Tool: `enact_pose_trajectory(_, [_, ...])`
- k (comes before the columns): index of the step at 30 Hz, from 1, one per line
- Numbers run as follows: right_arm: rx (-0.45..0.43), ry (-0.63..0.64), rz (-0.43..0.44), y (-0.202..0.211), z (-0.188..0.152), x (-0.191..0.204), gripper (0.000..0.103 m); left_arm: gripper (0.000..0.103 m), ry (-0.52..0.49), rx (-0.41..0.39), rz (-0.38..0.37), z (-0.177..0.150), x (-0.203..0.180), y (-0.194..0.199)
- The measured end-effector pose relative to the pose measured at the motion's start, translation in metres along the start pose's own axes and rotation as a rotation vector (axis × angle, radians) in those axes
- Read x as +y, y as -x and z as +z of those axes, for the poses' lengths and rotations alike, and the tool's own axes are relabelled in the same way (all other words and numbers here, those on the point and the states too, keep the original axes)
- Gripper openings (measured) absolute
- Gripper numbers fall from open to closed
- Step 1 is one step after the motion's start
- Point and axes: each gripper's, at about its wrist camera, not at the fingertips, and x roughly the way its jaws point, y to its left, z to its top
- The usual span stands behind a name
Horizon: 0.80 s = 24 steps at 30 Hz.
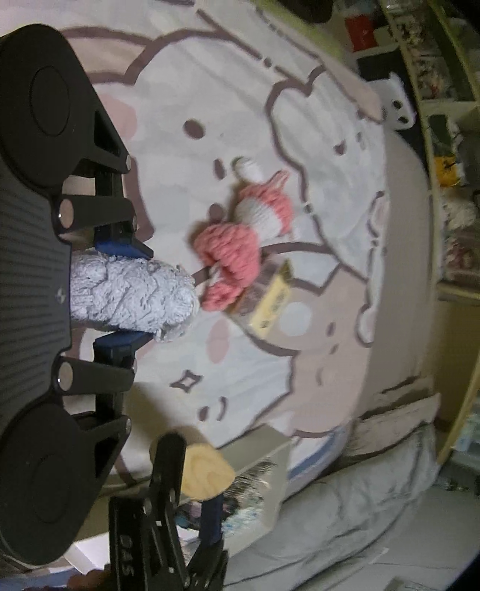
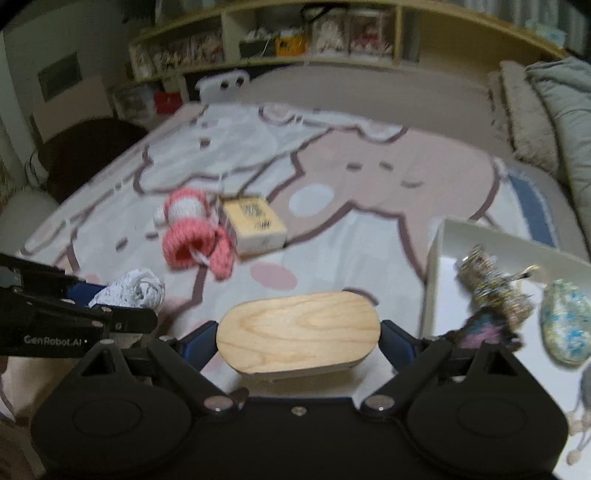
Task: Organize objects
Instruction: 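Carry the roll and wooden box over the white tray with both tools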
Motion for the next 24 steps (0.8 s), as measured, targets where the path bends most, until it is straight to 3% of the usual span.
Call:
enact_pose_trajectory(9, [-0.110, -0.107, -0.061, 0.061, -0.003, -0.019, 0.092, 0.041, 0.015, -0.127, -0.001, 0.010, -0.011, 0.045])
enact_pose_trajectory(18, [-0.175, -0.150, -0.127, 0.101, -0.014, -0.043, 0.092, 0.041, 0.025, -0.185, -0.031, 0.012, -0.029, 0.068])
enact_pose_trajectory(24, [-0.203, -0.183, -0.145, 0.111, -0.015, -0.065, 0.092, 0.041, 0.000, -0.175, -0.077, 0.012, -0.056, 0.067])
